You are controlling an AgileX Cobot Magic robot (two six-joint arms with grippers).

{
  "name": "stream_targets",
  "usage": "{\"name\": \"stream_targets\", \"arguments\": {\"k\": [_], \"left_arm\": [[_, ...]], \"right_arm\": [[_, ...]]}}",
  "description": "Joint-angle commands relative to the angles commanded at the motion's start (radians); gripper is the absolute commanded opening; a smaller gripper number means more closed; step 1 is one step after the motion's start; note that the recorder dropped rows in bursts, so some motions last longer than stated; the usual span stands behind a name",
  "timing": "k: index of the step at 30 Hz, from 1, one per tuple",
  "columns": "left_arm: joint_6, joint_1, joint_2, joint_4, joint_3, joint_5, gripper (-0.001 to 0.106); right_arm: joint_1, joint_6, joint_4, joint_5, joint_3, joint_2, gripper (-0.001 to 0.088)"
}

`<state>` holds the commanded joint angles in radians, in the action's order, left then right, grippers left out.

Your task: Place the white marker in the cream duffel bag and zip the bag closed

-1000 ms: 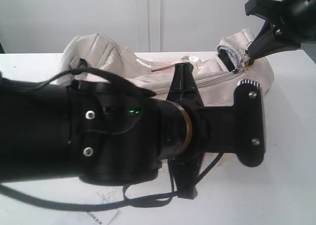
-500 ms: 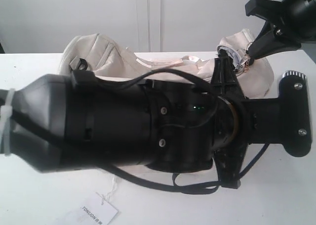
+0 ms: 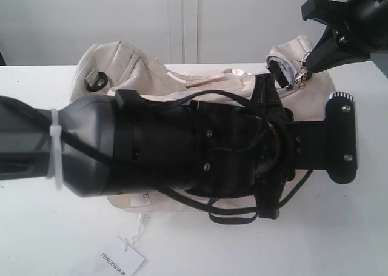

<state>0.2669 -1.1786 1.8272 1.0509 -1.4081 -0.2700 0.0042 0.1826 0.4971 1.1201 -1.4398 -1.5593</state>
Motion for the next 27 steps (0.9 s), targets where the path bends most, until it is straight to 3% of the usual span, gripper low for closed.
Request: {"name": "stream_targets", "arguments": {"k": [5,17,18,22,27], "left_arm": [[0.006,0.016,0.003,0.000,0.000,0.075,0.050],[0.006,0.054,0.082,0.012,-0.002,0.104,0.049],[0.006,0.054,0.082,0.012,-0.002,0.104,0.046],[0.006,0.054,0.082,0.012,-0.002,0.104,0.001],[0.006,0.054,0.082,0.012,-0.002,0.104,0.000]], "right_arm": [[0.000,0.000,0.000,0.000,0.000,0.000,0.0000],[0.000,0.021,-0.001,0.000,0.000,0.000,0.0000],[0.000,0.021,-0.001,0.000,0.000,0.000,0.0000],[0.000,0.023,-0.001,0.000,0.000,0.000,0.0000],[0.000,0.023,-0.001,-0.004,0.000,0.000,0.0000]]}}
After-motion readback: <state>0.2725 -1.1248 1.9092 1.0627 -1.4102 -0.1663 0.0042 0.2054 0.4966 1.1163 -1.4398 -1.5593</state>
